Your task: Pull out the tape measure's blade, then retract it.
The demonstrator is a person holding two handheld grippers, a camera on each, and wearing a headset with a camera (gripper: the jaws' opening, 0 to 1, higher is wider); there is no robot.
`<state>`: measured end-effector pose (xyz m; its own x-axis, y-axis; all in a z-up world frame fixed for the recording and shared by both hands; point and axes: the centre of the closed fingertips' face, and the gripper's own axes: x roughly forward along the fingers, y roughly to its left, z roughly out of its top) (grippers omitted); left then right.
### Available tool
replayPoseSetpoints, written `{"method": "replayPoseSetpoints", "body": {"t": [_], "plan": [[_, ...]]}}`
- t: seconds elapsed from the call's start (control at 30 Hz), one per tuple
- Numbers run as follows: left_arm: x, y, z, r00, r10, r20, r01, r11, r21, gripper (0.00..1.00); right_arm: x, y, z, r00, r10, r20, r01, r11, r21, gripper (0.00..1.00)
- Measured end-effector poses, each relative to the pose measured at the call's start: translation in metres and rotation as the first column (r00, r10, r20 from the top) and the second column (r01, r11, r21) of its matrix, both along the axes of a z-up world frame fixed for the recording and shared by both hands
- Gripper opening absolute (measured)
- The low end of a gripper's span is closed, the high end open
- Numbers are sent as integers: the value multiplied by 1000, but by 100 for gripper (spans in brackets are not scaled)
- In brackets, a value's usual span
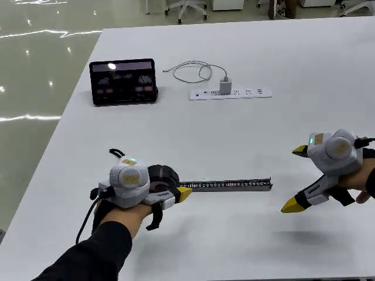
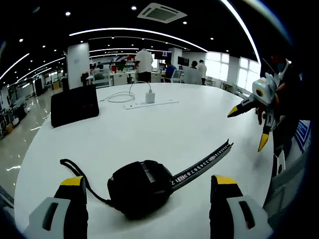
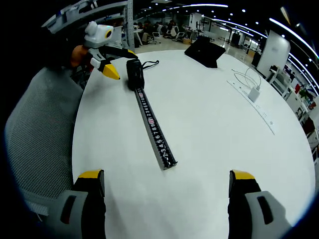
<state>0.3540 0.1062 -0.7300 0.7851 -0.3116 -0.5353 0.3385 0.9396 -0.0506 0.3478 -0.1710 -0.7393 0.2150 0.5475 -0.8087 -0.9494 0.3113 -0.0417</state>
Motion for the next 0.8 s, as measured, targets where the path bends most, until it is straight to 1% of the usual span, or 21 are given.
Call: {"method": "replayPoseSetpoints", "body": {"t": [0.1, 0.17, 0.2, 0.23, 0.27, 0.33, 0.4, 0.43, 0.47, 0.5, 0.57, 0.6, 0.63, 0.67, 0.73, 0.8], "plan": [[5, 1, -2, 999, 41, 10, -41, 998, -37, 100, 3, 5, -4, 1000, 31, -3, -31, 999, -22, 100], [7, 0, -2, 998, 56, 18, -55, 997, -52, 100, 4, 9, -5, 999, 43, -11, -43, 999, -25, 100], [9, 3, -3, 997, 76, 28, -74, 996, -46, 100, 5, 11, -7, 999, 53, -10, -53, 998, -29, 100], [10, 4, -4, 996, 81, 31, -80, 996, -45, 100, 6, 12, -8, 998, 57, -11, -58, 998, -31, 100], [12, 4, -5, 995, 94, 28, -93, 994, -54, 100, 7, 13, -10, 998, 61, -12, -62, 998, -34, 100], [13, 6, -8, 994, 106, 32, -105, 994, -39, 100, 8, 15, -13, 997, 73, -11, -73, 997, -37, 100], [13, 7, -10, 993, 114, 34, -113, 993, -32, 100, 8, 17, -17, 996, 86, -15, -87, 995, -49, 100], [13, 7, -11, 993, 117, 31, -115, 993, -34, 100, 8, 17, -19, 996, 90, -19, -90, 995, -52, 100], [13, 6, -12, 992, 118, 34, -116, 992, -48, 100, 8, 17, -21, 995, 95, -24, -96, 994, -59, 100], [13, 5, -12, 992, 120, 35, -118, 991, -56, 100, 8, 17, -22, 995, 99, -28, -101, 993, -62, 98], [13, 6, -13, 992, 116, 48, -114, 993, -41, 100, 6, 17, -25, 992, 115, -41, -118, 991, -60, 95], [13, 6, -14, 992, 115, 44, -113, 993, -43, 100, 7, 16, -27, 991, 125, -38, -127, 989, -73, 93], [12, 5, -15, 992, 118, 37, -116, 991, -62, 100, 8, 16, -27, 991, 133, -33, -136, 988, -77, 91], [13, 6, -16, 992, 123, 35, -120, 991, -66, 100, 8, 16, -27, 990, 135, -32, -137, 988, -76, 88], [13, 7, -17, 991, 128, 35, -126, 990, -58, 100, 8, 16, -29, 989, 145, -36, -148, 986, -78, 82], [13, 8, -19, 991, 133, 30, -131, 989, -62, 100, 7, 16, -32, 987, 158, -40, -161, 983, -86, 76]]}}
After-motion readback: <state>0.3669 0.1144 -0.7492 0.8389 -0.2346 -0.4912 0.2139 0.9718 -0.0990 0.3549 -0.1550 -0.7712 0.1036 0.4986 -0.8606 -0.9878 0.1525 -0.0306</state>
